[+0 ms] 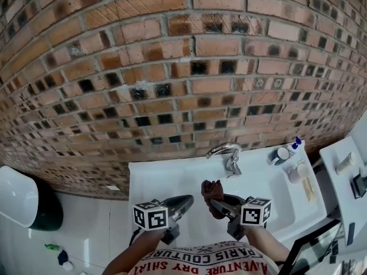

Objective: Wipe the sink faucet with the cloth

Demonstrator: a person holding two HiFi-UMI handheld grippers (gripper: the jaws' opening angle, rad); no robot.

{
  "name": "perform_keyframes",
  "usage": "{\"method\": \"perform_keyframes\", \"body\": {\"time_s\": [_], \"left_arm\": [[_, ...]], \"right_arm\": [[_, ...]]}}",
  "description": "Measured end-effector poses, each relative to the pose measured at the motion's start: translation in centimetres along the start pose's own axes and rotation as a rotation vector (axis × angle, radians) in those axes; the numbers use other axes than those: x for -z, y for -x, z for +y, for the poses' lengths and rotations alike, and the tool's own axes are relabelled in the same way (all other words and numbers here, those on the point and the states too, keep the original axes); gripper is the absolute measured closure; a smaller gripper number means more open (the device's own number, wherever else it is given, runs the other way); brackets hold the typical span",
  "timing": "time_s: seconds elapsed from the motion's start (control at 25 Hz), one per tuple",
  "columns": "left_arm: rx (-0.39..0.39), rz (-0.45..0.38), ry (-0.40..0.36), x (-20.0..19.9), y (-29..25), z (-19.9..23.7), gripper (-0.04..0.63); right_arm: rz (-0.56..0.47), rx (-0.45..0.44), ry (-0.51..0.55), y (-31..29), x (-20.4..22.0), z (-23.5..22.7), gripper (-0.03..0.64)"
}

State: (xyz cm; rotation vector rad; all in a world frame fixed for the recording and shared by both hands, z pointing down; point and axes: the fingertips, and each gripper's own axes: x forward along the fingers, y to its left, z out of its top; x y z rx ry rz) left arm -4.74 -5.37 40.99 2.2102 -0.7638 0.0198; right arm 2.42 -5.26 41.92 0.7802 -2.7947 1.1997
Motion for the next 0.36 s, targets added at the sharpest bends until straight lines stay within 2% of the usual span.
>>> {"method": "perform_keyframes", "body": {"time_s": [0.36], "left_arm": [[0.012,-0.003,-0.008,1.2,1.1,-2.0,0.595]], "right_arm": [[0.009,-0.003,0.005,0.6,1.5,2.0,0.522]]}}
